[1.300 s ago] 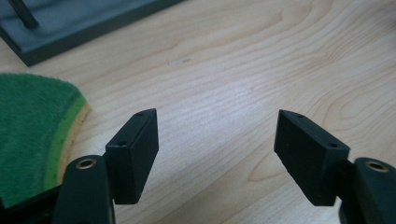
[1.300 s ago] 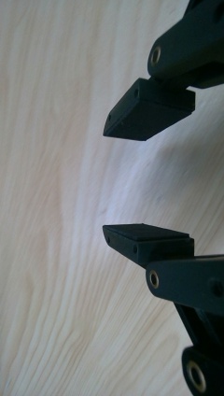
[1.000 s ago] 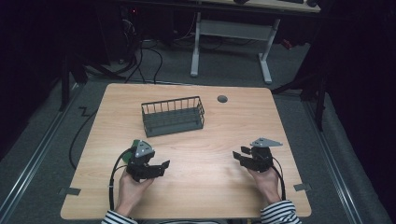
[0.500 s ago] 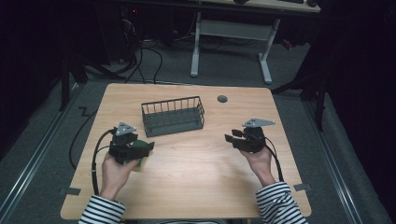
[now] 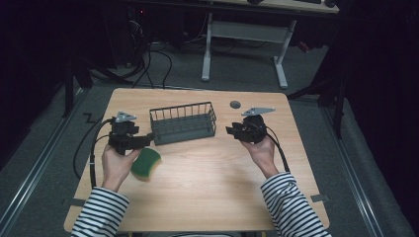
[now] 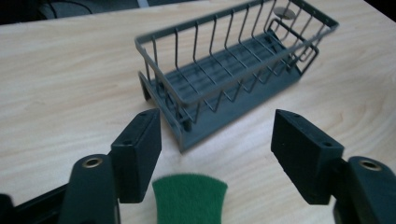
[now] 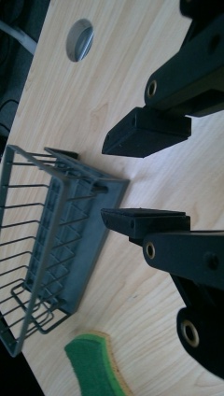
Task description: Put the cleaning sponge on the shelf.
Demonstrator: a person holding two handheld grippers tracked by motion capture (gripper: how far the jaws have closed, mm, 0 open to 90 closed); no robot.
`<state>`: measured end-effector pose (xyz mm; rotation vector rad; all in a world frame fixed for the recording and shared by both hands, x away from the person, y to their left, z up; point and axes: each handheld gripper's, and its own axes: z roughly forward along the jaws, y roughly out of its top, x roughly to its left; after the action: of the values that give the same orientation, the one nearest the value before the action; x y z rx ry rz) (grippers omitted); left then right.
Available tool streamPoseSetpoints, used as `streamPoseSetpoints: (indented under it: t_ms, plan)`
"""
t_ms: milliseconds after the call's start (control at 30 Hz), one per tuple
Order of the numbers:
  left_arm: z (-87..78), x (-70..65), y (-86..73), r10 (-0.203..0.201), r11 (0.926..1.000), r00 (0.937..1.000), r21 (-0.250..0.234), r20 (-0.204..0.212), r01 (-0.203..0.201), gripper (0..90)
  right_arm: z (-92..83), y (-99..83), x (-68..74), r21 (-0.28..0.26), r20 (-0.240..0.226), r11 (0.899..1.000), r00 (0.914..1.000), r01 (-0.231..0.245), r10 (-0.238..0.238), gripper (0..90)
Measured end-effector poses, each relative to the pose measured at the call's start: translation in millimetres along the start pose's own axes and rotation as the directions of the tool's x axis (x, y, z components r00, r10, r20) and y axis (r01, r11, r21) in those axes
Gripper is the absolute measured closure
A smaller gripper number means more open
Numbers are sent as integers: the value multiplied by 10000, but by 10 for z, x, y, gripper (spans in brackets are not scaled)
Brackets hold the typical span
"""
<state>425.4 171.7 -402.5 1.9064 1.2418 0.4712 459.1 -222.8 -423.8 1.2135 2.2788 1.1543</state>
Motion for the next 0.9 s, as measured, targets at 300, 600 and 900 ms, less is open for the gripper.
streamPoseSetpoints:
  t_ms: [300, 600, 900]
  plan:
    - [266, 94, 203, -255, 9996, 9987, 104, -438, 259, 415, 241, 326, -30, 94, 253, 9998, 9995, -188, 186, 621]
    - [495, 244, 195, -833, 9953, 9941, 443, -693, 865, 451, 502, 442, -47, 312, 345, 9974, 9974, -649, 638, 604]
    - [629, 259, 168, -712, 9944, 9934, 713, -899, 778, 543, 690, 447, -44, 560, 639, 9936, 9935, -978, 942, 589]
